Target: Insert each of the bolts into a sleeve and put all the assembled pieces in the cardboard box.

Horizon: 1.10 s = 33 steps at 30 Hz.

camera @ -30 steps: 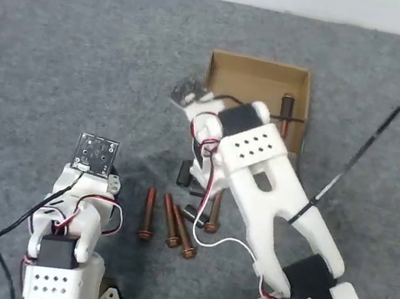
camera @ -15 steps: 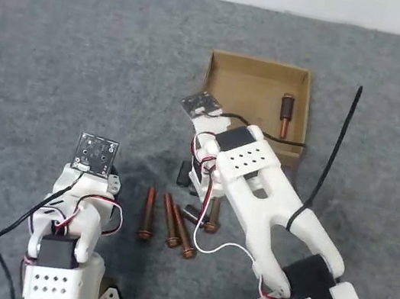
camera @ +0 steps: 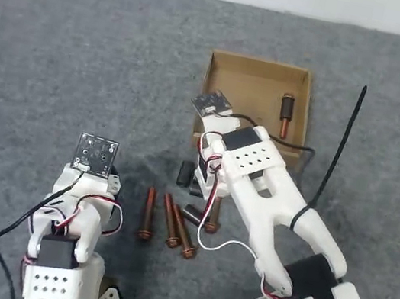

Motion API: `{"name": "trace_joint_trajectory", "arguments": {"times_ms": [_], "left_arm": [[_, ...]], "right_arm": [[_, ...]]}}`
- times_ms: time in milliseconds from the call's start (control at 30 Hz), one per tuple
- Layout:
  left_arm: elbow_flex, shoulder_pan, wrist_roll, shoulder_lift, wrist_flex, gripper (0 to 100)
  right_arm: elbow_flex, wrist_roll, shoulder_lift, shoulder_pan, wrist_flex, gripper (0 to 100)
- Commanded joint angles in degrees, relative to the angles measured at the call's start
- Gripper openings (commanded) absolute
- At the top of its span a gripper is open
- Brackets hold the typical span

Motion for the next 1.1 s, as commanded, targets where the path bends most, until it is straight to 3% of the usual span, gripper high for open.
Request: {"name": "trace_joint_trajectory", "arguments": {"times_ms": [0,300,567,733,1067], "left_arm": [[-0.48,0.18,-0.62,-1.23,-2.11,1],[-0.48,0.18,-0.62,-1.23,-2.29,1],[-0.48,0.18,-0.44,-1.14,-2.81,1],[-0.48,0.18,-0.44,-1.14,-2.81,1],[-0.48,0.18,-0.53,-1.14,-2.81,1]], "right_arm": [[-0.44,-0.62,-3.91,1.10,0.04,1.3],[5.10,-0.88,-3.91,1.01,-7.52,10.3],[8.35,-1.14,-2.77,1.01,-13.05,10.9],[7.82,-1.14,5.93,0.84,-16.92,10.6],[2.02,-0.62,10.15,1.01,-9.54,5.0]]}}
